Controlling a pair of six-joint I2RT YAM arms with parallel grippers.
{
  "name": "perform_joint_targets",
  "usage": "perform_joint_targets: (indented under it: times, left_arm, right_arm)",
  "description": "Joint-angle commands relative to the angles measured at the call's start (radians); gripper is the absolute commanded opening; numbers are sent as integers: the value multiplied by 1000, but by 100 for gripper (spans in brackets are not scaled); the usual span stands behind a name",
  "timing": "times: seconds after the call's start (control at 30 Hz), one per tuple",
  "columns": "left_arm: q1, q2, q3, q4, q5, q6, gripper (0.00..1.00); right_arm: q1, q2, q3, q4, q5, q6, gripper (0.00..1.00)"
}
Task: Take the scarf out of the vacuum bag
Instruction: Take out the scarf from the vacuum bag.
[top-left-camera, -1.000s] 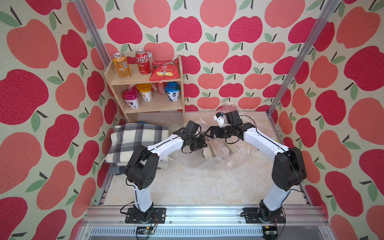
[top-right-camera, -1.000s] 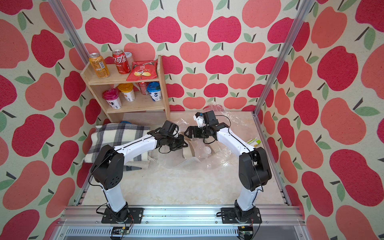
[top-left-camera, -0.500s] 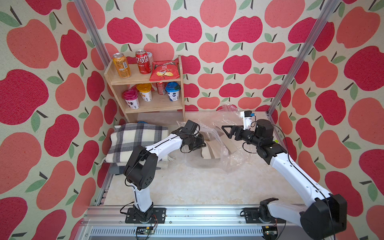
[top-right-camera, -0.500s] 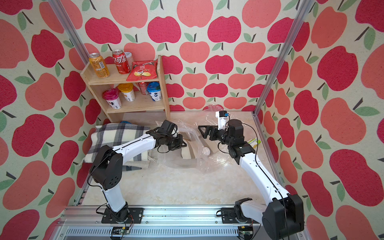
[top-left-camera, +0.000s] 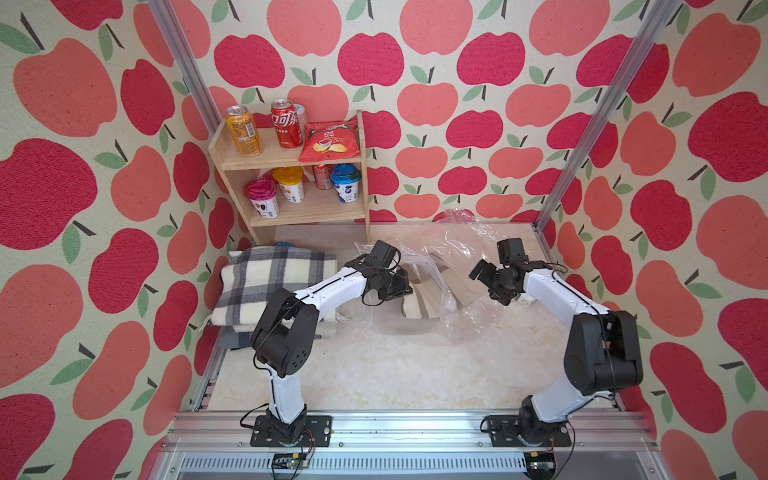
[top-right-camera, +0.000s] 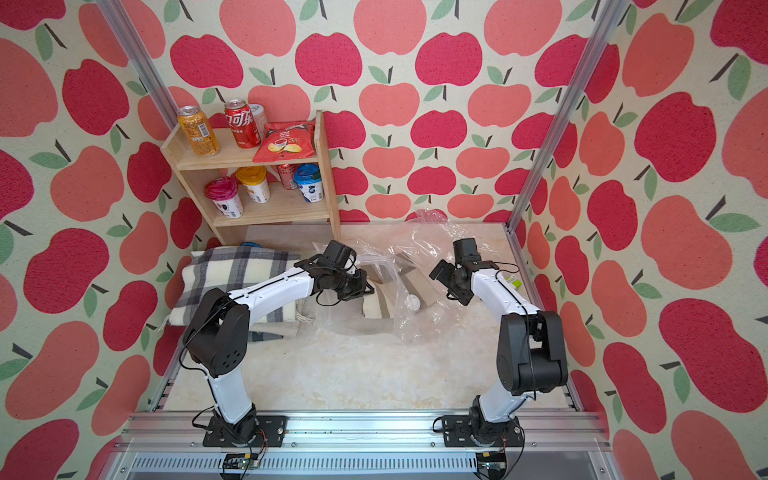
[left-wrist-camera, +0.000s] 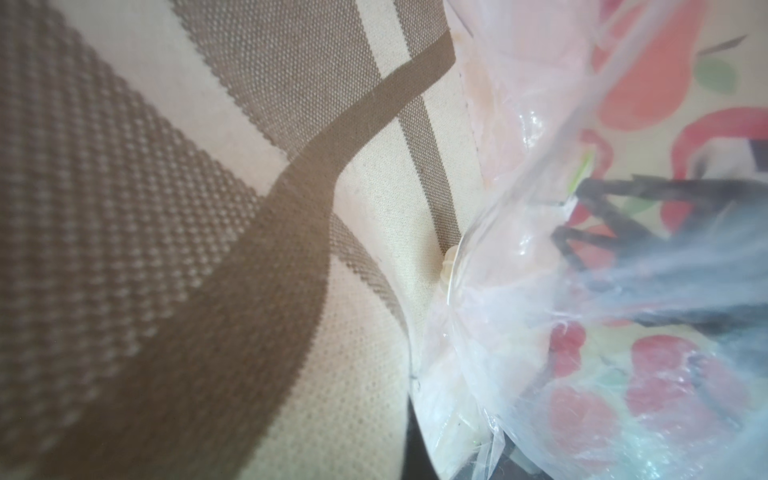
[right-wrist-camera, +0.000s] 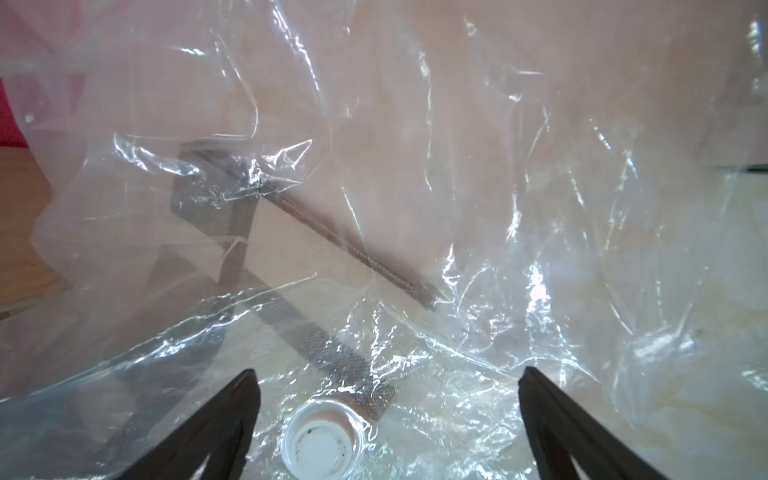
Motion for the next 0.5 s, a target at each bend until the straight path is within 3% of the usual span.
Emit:
perform_joint_targets:
  times: [0.0, 0.47]
  left_arm:
    - [-3, 16, 38, 12, 7, 57, 0]
    - [-10, -41, 58, -134, -42, 127, 0]
  right_arm:
    - [-20, 64, 44, -39, 53, 74, 100]
    - [-53, 216, 79, -27, 29, 127, 100]
